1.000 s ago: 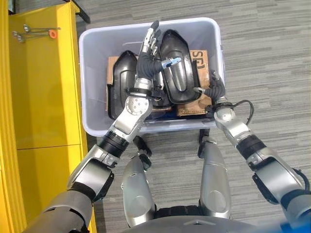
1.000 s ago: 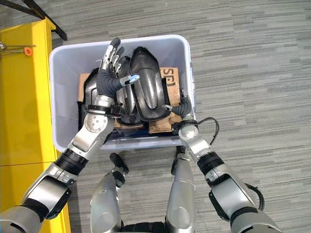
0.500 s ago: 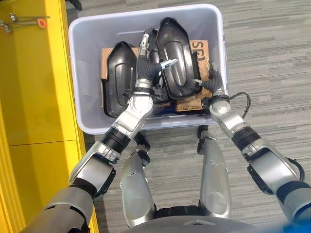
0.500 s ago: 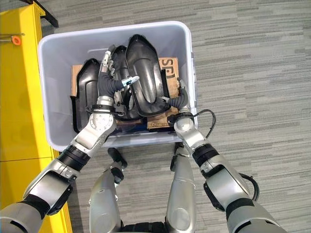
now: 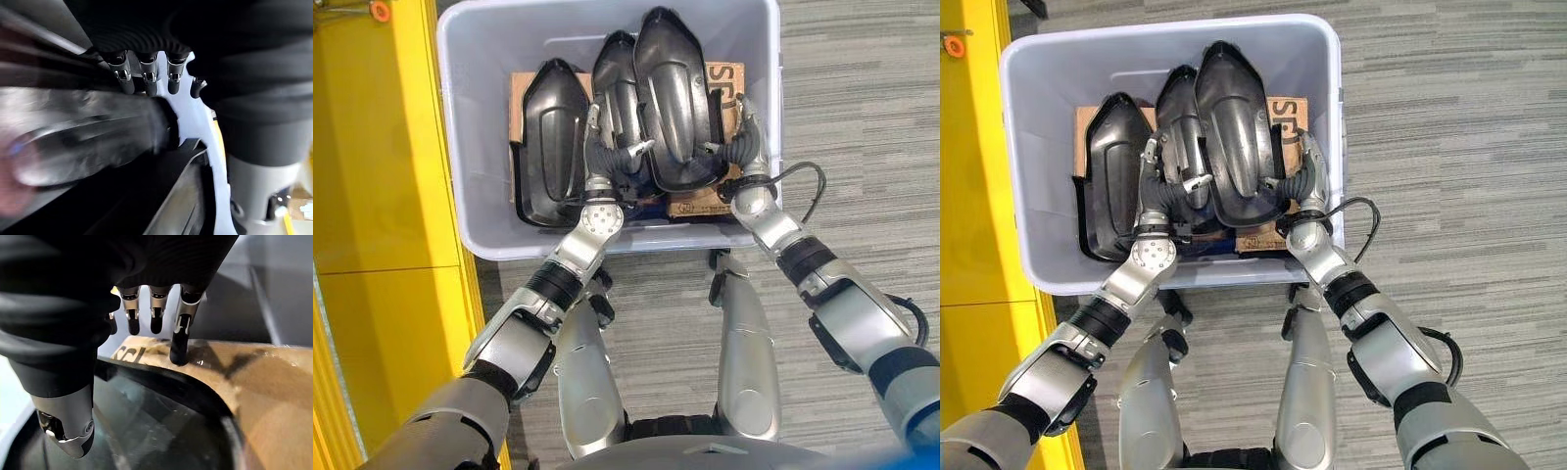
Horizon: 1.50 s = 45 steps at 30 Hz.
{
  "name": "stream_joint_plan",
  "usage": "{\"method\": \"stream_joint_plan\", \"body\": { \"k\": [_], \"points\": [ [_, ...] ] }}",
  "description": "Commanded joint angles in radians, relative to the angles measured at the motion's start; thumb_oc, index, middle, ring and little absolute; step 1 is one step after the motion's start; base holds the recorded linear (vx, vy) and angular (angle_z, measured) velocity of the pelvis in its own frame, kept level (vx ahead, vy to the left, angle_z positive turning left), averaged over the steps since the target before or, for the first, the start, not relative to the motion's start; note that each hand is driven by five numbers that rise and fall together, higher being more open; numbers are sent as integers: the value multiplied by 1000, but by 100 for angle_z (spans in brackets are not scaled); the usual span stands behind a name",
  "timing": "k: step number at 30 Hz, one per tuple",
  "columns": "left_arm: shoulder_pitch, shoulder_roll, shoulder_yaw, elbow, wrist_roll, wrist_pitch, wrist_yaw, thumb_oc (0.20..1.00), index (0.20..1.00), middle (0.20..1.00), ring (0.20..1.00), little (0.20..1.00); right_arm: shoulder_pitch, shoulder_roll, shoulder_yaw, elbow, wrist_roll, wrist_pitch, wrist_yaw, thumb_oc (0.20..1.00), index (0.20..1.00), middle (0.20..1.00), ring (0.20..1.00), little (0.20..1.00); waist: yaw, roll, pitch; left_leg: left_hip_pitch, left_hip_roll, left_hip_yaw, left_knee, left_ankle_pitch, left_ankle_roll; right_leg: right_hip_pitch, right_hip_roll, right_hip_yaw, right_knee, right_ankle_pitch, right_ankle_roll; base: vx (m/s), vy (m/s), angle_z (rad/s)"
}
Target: Move parts from the plastic box to the shelf.
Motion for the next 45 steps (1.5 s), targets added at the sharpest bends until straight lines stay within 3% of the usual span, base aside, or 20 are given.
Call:
{"method": "stream_joint_plan", "body": {
  "k": [1,9,18,28,33,37,41,45],
  "points": [
    [-42,7,-36,-8,22,-17,-21,1000,1000,1000,1000,1000,-79,30,30,13,-101,11,-22,1000,1000,1000,1000,1000,46,-9,-33,-70,-15,-73,60,-93,-74,-29,33,-67,11,-88,32,-4,-40,0],
    [-60,-6,-85,-6,86,-50,-67,1000,1000,1000,1000,1000,-90,31,84,42,-85,48,-17,1000,1000,1000,1000,1000,39,-14,-33,-99,-14,-67,68,-92,-75,-58,42,-68,2,-75,30,2,-24,1],
    [-95,2,-133,-34,97,-21,-81,1000,1000,1000,1000,1000,-94,39,125,79,-103,30,-7,1000,1000,1000,1000,1000,32,-15,-33,-114,-20,-65,72,-94,-77,-69,50,-70,-12,-65,29,0,0,0],
    [-149,-24,-157,-42,84,-31,-69,1000,1000,1000,1000,1000,-78,82,119,126,50,31,-61,1000,1000,1000,1000,1000,16,-17,-33,-126,-20,-58,76,-91,-76,-87,62,-57,-12,-58,22,0,0,0],
    [-168,-43,-147,-39,66,-7,-23,1000,1000,1000,1000,1000,-45,112,76,121,240,-27,-121,1000,1000,1000,1000,1000,1,-23,-33,-123,-23,-47,68,-90,-76,-89,75,-50,-21,-56,19,1,3,-2],
    [-165,-58,-136,-33,31,20,-17,1000,1000,1000,1000,1000,-14,139,25,119,380,-75,-113,1000,1000,1000,1000,1000,-10,-24,-33,-125,-25,-38,66,-89,-77,-94,82,-44,-25,-56,15,0,13,-7],
    [-154,-80,-118,-33,-46,70,-25,1000,1000,1000,1000,1000,12,163,-8,105,396,-97,-77,1000,1000,1000,1000,1000,-21,-21,-33,-125,-26,-28,66,-90,-77,-101,89,-35,-22,-60,12,6,35,-7],
    [-151,-101,-107,-32,-47,68,18,1000,1000,1000,1000,1000,16,178,-13,76,368,-79,-86,1000,1000,1000,1000,1000,-27,-18,-33,-127,-23,-17,71,-90,-78,-106,93,-29,-18,-64,8,2,6,-1]
  ]
}}
